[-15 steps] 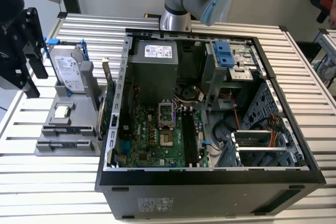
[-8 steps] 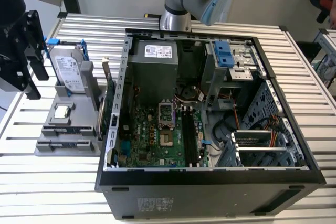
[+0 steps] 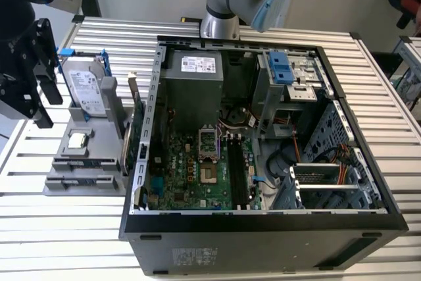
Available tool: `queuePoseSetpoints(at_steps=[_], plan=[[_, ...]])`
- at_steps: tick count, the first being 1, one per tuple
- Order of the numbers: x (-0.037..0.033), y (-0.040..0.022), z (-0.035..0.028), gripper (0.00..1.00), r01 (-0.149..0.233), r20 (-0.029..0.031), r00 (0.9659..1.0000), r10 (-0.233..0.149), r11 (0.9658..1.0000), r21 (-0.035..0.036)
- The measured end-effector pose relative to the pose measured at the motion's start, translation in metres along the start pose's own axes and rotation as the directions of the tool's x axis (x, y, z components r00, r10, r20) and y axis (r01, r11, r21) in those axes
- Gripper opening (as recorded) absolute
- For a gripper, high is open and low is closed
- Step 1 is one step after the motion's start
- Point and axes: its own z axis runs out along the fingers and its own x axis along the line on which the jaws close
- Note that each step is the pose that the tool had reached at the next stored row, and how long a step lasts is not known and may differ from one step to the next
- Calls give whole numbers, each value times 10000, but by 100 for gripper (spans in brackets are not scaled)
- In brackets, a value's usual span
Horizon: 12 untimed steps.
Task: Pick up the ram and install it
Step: 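Pick up the ram and move it above insertion slot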
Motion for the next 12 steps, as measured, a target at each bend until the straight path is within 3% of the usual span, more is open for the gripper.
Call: queuePoseSetpoints(at_steps=[12], plan=[[-1, 2, 80, 100, 0, 0, 10000, 0, 10000, 0]])
